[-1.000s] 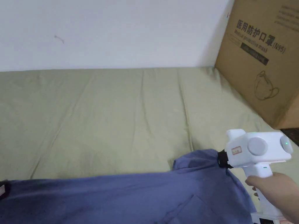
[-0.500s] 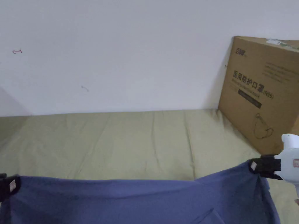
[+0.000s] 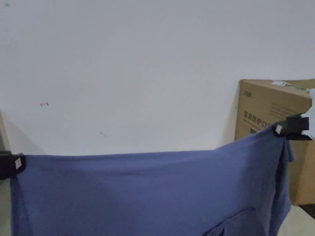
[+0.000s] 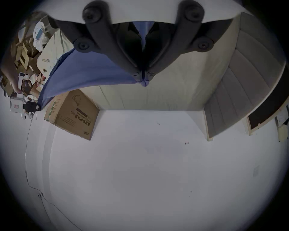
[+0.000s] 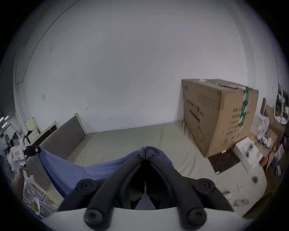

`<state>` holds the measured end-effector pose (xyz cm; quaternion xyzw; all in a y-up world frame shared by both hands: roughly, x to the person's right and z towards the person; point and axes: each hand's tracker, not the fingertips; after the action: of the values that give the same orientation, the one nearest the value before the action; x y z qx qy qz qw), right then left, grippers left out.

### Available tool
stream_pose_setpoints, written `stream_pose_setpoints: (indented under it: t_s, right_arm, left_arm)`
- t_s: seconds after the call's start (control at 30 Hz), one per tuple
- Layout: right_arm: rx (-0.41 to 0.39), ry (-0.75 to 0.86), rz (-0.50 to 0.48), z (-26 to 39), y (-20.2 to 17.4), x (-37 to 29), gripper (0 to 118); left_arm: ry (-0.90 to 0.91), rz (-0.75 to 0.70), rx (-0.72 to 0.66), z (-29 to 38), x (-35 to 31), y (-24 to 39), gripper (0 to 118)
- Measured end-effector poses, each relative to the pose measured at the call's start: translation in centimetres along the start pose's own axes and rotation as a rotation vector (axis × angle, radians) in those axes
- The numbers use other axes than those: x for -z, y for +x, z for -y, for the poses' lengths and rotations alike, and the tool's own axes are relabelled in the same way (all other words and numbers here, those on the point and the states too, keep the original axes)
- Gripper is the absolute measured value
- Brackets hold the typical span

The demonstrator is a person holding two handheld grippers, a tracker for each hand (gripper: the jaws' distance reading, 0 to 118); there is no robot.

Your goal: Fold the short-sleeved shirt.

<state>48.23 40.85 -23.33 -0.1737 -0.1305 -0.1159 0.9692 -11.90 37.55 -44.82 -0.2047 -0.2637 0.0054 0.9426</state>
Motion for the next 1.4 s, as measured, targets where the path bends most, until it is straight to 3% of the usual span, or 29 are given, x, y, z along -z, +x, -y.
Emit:
stream_pose_setpoints:
  t_s: [0.43, 0.57, 0.73, 0.97, 1.2, 1.4]
  right_arm:
    - [-0.097, 0.074, 0.079, -11.0, -3.5, 5.7, 0]
    - [-0.063, 0.099, 0.09, -14.2, -4.1, 8.3, 0]
    - [-0.095, 0.141, 0.125, -17.4, -5.2, 11.8, 0]
    - [-0.061, 0.21, 0.152, -19.5, -5.5, 16.7, 0]
    - [-0.079, 0.181, 0.158, -16.3, -4.5, 22.5, 0]
    - [-0.076, -0.12, 0.159, -1.9, -0.6, 28.9, 0]
  left_arm:
    - [0.053, -0.04, -0.085, -7.6, 5.1, -1.1, 0]
    - [0.071, -0.061, -0.093, -10.3, 8.2, -1.7, 0]
    - [0.128, -0.079, -0.092, -13.7, 12.0, -2.4, 0]
    - [0.226, -0.14, -0.068, -17.2, 16.8, -2.8, 0]
    - [0.201, -0.192, -0.015, -14.8, 22.3, -2.8, 0]
    - [-0.125, -0.183, -0.036, -2.4, 28.1, -4.8, 0]
